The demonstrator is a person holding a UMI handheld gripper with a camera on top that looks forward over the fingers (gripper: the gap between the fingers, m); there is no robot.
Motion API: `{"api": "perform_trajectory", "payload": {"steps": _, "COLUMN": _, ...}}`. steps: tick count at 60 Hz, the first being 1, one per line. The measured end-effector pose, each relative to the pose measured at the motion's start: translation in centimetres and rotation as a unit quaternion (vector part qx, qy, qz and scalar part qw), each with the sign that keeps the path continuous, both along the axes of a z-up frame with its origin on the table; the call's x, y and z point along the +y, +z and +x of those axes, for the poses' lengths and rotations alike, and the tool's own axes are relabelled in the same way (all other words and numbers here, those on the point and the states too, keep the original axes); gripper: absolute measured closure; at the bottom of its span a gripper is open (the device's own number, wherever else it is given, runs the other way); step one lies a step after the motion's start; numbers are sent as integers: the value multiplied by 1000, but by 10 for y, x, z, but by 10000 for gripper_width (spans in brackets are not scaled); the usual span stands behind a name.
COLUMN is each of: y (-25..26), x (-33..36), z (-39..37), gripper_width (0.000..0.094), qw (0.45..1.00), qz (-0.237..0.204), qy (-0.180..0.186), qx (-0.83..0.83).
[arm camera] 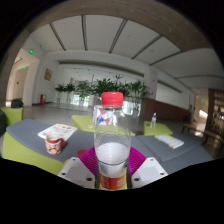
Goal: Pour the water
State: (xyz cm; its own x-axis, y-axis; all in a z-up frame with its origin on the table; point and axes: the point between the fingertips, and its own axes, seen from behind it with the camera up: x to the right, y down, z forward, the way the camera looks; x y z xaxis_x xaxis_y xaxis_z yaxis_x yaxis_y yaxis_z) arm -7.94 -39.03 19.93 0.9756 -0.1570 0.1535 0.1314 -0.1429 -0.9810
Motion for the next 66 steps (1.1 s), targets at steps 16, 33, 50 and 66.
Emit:
{"api": "perform_trajectory", "payload": {"steps": 16, "y": 111, "x": 104, "z": 32, "gripper_width": 579, "qw": 957, "qz": 55, "qy": -54, "qx": -278}}
{"api": "perform_trajectory", "payload": {"steps": 33, "y": 147, "x": 224, "z": -88, "gripper_width": 579, "qw": 772, "qz": 107, "qy": 1, "qx": -627}}
{"api": "perform_trajectory", "payload": {"steps": 50, "y": 35, "x": 287, "z": -203, "gripper_width": 583, "qw": 527, "qz": 113, "qy": 108, "qx": -835}}
{"api": "perform_trajectory", "payload": {"steps": 66, "y": -16, "x": 293, "z": -231, "gripper_width": 581, "qw": 427, "qz": 129, "qy": 149, "qx": -883}}
